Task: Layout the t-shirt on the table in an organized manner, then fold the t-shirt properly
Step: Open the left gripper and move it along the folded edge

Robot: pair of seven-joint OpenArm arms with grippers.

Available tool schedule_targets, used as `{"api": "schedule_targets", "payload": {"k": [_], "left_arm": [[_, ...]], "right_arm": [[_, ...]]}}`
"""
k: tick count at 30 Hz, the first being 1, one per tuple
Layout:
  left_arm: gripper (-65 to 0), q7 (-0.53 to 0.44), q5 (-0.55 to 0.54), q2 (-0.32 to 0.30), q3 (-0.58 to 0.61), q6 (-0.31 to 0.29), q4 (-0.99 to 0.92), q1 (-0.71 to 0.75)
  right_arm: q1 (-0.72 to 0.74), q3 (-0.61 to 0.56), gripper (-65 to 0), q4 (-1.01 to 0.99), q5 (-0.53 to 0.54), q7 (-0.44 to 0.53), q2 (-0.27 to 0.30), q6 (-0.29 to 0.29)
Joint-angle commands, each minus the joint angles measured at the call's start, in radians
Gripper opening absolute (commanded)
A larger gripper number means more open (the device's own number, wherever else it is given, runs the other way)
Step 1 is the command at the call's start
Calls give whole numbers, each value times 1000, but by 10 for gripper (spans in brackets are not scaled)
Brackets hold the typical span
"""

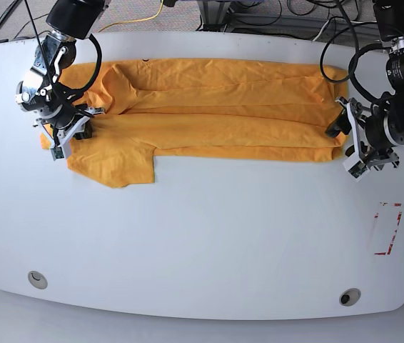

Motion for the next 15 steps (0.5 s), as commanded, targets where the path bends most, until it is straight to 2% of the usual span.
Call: {"api": "schedule_targets", "payload": {"k": [1,6,12,15], "left_arm": [[-292,-17,-62,-25,4,-1,14,-23],[-292,-17,-71,-12,1,-1,11,-73],[-292,-17,-54,37,1,-1,-66,-139],[-292,-17,-17,40,3,56,-120,-149]], "right_arm": [[14,5,-569,12,7,14,13,-1],[14,3,-569,12,7,14,13,-1],[26,5,-569,12,7,14,13,-1],[29,5,-569,12,1,14,4,-1]]}}
